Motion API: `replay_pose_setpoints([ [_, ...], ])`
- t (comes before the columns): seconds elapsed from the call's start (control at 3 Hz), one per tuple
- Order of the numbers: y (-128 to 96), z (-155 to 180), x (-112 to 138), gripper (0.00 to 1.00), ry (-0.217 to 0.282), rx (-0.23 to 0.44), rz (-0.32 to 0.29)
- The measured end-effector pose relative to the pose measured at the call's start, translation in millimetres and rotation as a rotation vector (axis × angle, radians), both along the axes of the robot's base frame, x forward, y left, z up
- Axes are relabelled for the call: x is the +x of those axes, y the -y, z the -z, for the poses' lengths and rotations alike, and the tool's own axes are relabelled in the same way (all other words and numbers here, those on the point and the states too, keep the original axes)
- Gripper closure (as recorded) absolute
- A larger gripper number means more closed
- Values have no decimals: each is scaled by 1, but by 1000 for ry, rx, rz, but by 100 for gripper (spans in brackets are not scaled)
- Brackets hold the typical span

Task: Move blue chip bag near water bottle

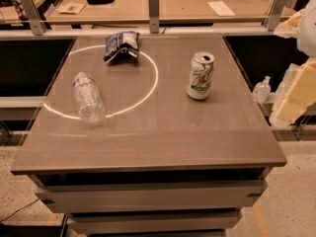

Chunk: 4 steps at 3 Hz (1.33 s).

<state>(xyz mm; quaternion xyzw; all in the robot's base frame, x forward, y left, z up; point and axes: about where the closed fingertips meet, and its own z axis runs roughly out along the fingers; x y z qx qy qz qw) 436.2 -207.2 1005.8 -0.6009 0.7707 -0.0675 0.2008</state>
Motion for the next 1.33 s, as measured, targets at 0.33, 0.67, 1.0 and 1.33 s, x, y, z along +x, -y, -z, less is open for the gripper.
replay_pose_setpoints([
  [0.33, 0, 0, 0, 0, 0, 0, 0],
  [0.67, -3, -3, 7, 0, 12, 40, 12],
  [1.0, -9, 0, 23, 0, 23, 147, 45],
  [1.33, -21, 5, 34, 0, 69, 271, 44],
])
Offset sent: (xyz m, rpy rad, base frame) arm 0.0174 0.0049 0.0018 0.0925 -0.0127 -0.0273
